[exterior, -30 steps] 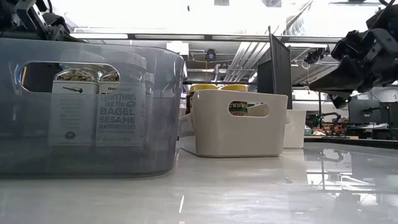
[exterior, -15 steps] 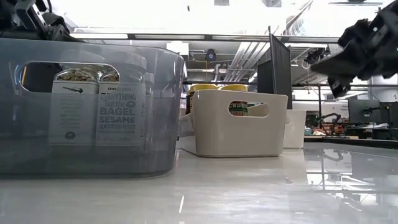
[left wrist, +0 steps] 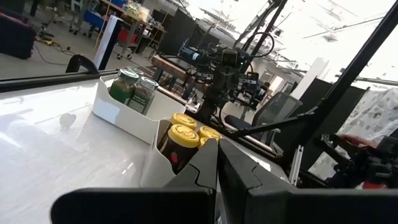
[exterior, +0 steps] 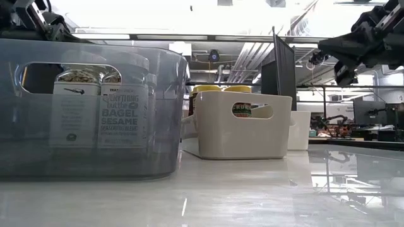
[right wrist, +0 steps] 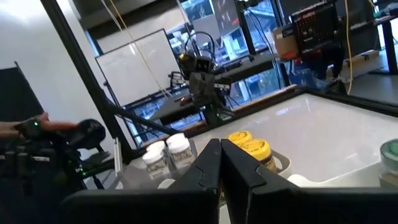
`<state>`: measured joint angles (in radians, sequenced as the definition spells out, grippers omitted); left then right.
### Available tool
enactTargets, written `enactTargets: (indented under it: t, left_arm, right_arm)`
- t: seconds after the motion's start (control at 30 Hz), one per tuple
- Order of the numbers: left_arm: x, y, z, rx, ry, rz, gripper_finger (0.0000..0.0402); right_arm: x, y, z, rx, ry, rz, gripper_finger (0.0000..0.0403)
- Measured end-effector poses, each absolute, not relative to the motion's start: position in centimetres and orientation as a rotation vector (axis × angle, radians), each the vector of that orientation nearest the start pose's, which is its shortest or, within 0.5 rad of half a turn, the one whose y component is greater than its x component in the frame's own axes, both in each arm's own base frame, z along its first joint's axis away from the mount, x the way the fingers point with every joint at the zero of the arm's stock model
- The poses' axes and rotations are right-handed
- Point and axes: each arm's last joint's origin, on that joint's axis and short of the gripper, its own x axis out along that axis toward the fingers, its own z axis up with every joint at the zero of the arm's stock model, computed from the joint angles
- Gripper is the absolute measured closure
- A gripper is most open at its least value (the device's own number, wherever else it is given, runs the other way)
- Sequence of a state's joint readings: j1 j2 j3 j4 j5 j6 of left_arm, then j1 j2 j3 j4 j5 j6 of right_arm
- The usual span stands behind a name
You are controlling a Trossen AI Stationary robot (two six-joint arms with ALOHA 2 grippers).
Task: Sort spices by type
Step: Return to Home Position
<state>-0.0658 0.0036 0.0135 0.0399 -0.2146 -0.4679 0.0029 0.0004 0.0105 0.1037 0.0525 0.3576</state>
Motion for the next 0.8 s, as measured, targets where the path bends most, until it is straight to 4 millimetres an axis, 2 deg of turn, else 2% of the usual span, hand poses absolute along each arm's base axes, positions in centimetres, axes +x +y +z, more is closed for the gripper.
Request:
enactTargets:
  t: [0.8]
  left_arm:
    - [9.68, -0.02, 17.12, -0.473, -0.080, 0.136, 0.0401]
  right_arm:
    - [9.72, -0.15, 17.44, 0.360, -0.094, -0.037, 0.0402]
